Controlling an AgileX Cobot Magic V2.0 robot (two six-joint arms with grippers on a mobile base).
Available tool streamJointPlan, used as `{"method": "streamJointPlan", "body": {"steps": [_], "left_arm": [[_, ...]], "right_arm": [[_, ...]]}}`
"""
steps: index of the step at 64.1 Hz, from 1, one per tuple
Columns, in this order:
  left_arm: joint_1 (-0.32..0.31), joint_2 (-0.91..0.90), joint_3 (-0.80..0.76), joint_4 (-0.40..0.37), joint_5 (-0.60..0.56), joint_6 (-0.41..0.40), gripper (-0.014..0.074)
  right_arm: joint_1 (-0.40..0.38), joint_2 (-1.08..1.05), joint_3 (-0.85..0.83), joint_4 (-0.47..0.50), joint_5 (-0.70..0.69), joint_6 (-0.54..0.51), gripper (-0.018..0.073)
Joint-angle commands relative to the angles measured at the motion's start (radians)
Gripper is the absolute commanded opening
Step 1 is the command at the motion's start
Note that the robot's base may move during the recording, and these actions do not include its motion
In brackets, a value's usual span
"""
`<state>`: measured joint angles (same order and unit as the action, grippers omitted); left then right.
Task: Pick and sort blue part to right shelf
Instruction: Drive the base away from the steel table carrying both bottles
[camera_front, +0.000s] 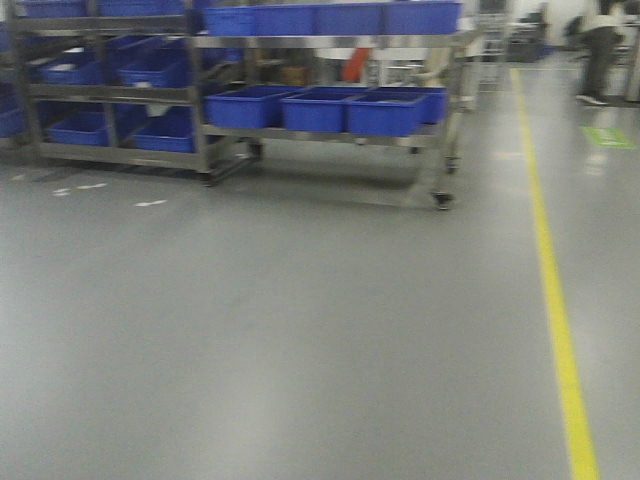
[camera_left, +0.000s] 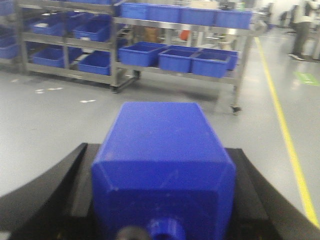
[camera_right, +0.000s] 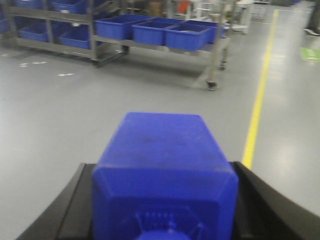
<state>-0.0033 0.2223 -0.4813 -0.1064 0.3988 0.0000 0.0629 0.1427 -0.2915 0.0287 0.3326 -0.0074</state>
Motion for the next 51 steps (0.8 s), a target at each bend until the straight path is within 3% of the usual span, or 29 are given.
{"method": "streamJointPlan", "body": {"steps": [1,51], "left_arm": [[0.002,0.011,-0.029,-0.004,-0.089,-0.01,0.0395],[0.002,0.014,-0.029,-0.004,-0.089,-0.01,0.0395]], "right_arm": [[-0.006,0.009,-0.027,0.0,-0.092,-0.007,0.0404],[-0.006,0.009,-0.027,0.0,-0.091,-0.007,0.0404]]}}
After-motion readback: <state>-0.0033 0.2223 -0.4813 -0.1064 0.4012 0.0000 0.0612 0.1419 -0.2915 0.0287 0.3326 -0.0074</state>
